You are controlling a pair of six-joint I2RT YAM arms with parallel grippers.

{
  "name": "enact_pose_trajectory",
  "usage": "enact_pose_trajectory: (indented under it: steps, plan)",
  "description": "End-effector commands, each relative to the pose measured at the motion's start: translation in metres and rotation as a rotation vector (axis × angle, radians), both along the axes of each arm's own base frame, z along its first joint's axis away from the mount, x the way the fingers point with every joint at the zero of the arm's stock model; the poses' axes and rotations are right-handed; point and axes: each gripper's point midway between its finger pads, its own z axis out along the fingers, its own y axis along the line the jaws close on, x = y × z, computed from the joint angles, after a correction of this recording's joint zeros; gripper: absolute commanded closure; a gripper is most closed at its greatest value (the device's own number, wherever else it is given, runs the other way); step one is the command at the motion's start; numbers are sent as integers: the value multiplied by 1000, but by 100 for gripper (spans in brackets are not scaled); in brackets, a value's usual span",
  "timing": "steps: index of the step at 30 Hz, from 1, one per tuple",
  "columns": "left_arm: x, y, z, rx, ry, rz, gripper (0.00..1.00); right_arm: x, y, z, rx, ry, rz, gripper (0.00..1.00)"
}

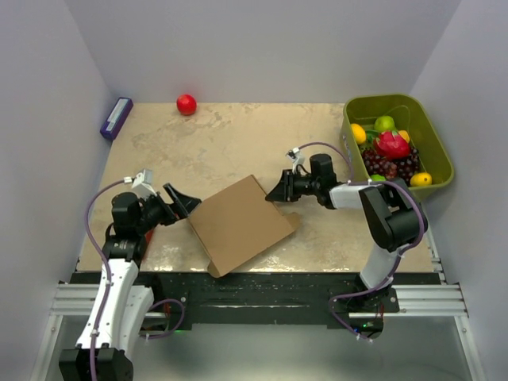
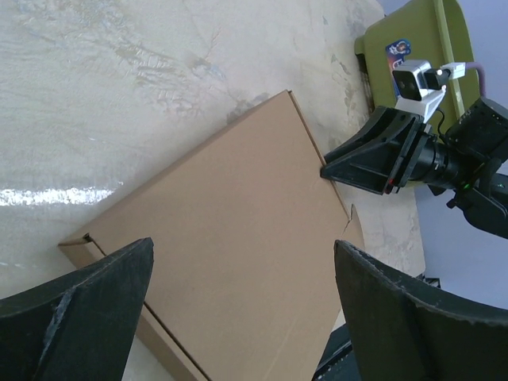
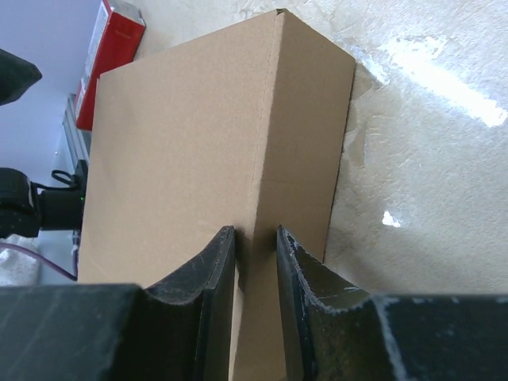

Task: Fold the paper box

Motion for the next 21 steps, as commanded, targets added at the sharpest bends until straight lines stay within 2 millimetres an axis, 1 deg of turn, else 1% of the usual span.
enact_pose_trajectory:
  steps: [1, 3, 6, 7, 11, 12, 16, 19, 20, 21]
  plan:
    - [-5, 3, 7, 23, -12, 5, 1, -11, -30, -52, -115, 129, -89, 91]
    - [-8, 7, 2, 34, 8, 26, 1, -10, -34, -54, -102, 146, -104, 94]
    - [-11, 7, -1, 23, 20, 37, 0, -8, -41, -54, -67, 170, -136, 99]
    - [-11, 7, -1, 16, 25, 44, 0, -4, -48, -55, -61, 174, -158, 100]
    - [-13, 3, -10, -32, 51, 42, 0, -4, -58, -56, -46, 183, -189, 100]
    - [-16, -1, -18, -53, 67, 26, 0, -3, -60, -57, -43, 189, -196, 100]
    - [-18, -10, -30, -142, 66, 14, 0, -3, -63, -58, -3, 208, -216, 100]
    - [-17, -12, -37, -162, 55, 4, 0, -3, -64, -55, -2, 197, -220, 100]
    - [-19, -12, -44, -164, 72, 4, 1, -3, -65, -56, -7, 199, -224, 100]
    - [-17, -13, -43, -168, 50, -4, 0, -3, -66, -57, -8, 205, -228, 100]
